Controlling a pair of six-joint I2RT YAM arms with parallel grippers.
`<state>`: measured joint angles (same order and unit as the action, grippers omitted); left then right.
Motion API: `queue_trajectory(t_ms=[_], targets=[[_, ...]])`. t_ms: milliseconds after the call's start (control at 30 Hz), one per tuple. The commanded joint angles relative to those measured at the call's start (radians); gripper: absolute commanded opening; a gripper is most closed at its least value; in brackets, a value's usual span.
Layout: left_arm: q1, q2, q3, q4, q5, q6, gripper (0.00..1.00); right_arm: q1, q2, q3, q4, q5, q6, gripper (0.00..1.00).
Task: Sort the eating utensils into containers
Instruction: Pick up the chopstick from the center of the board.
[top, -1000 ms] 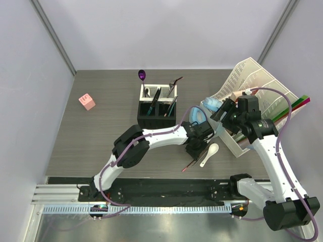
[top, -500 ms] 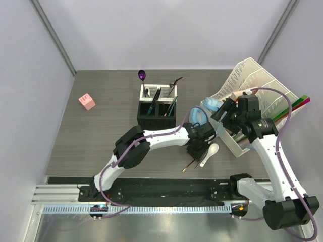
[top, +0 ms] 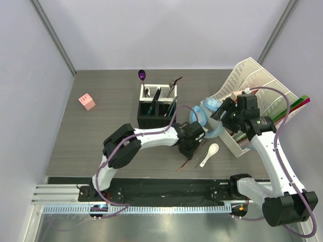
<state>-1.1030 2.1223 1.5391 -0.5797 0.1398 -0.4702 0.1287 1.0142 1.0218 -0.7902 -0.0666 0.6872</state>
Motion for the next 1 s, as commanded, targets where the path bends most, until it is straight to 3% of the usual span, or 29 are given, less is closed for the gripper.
queue_trajectory(t_ms=[0,567,967], targets=[[0.087,-0.019,-0.193,-0.137,-0.164,0.015,0.00,-0.006,0.012,0.020,0.045,-0.010,-0.008,0.75],[0.126,-0.340,-0.232,-0.174,-0.279,0.074,0.00,-0.009,0.100,0.044,0.106,-0.013,0.026,0.75],[0.126,-0.496,-0.209,-0.141,-0.166,0.162,0.00,-0.009,0.167,0.057,0.146,-0.038,0.069,0.75]])
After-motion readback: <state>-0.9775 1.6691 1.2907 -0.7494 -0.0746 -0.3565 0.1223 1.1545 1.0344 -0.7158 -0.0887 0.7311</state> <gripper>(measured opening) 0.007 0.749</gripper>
